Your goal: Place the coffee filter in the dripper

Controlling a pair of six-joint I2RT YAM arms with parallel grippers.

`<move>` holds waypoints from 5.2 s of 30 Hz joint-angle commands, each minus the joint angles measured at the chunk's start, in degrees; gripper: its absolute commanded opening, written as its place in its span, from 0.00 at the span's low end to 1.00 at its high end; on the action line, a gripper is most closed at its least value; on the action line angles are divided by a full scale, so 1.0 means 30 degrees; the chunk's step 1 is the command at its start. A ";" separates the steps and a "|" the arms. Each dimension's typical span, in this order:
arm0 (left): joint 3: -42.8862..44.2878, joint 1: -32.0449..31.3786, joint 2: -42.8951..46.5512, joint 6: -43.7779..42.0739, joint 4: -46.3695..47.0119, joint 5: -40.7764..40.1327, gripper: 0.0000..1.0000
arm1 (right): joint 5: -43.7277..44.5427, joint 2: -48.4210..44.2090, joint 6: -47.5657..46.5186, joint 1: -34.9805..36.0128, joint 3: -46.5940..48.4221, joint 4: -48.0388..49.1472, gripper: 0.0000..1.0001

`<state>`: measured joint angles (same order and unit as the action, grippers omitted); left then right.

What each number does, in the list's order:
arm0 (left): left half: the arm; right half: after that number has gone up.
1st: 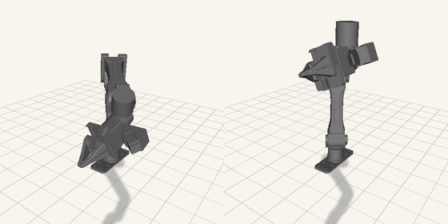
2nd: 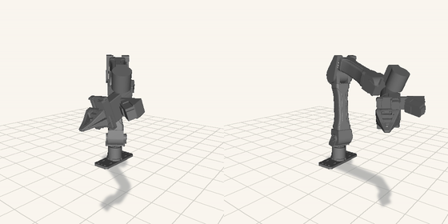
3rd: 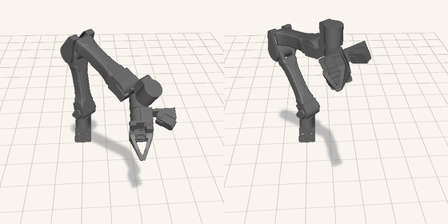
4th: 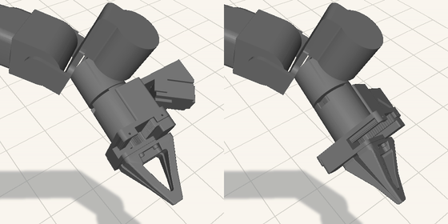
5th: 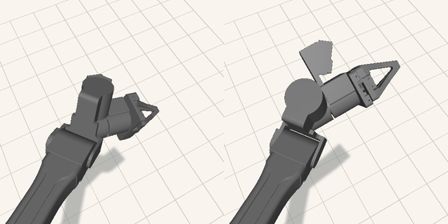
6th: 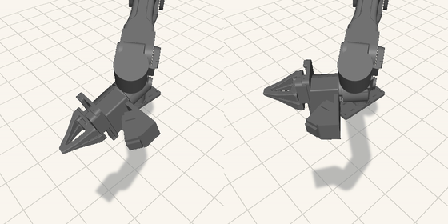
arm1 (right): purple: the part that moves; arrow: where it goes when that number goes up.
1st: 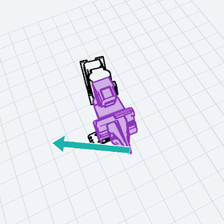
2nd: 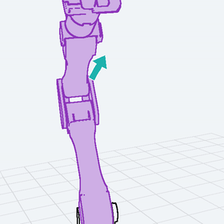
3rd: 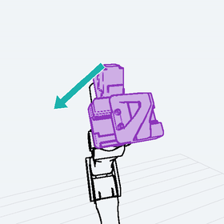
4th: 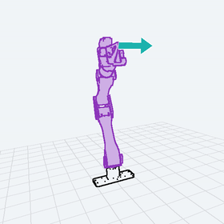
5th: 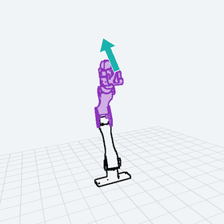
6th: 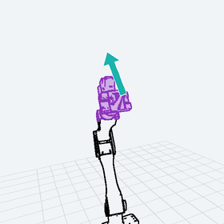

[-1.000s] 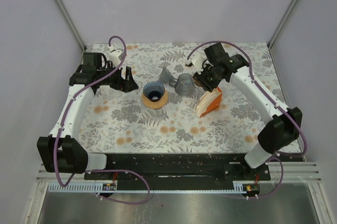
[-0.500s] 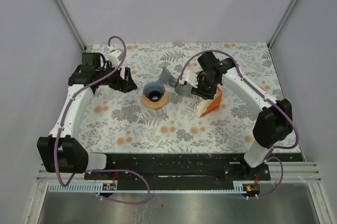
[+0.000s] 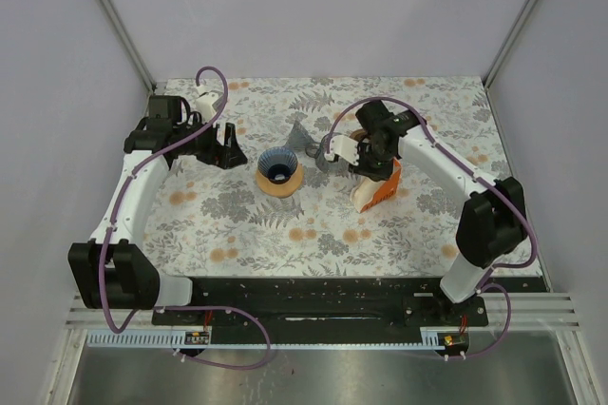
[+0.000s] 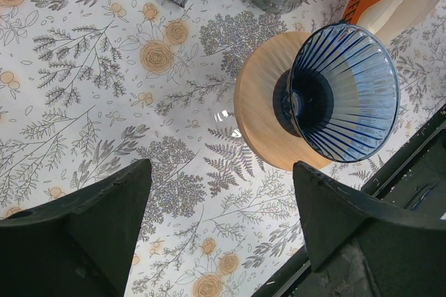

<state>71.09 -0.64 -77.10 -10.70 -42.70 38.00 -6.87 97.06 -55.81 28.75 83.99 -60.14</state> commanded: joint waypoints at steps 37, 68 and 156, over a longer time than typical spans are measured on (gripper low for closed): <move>0.0385 0.0127 0.0006 -0.0212 0.0375 0.0723 0.86 | 0.1823 0.0634 0.0147 0.0114 0.1536 -0.0052 0.44; 0.0327 0.0156 -0.0081 -0.0213 0.0404 0.0810 0.86 | 0.1296 0.1105 0.0264 0.0259 0.0920 -0.0460 0.10; 0.5367 -1.7507 -0.3915 -0.0128 0.2743 -0.3141 0.68 | 0.3165 -0.5307 1.6727 -0.5073 0.2069 0.5512 0.52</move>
<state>84.93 -49.69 -84.86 -11.18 -38.17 34.33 -2.31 86.83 -17.30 15.73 92.16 -49.36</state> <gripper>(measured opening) 0.690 0.491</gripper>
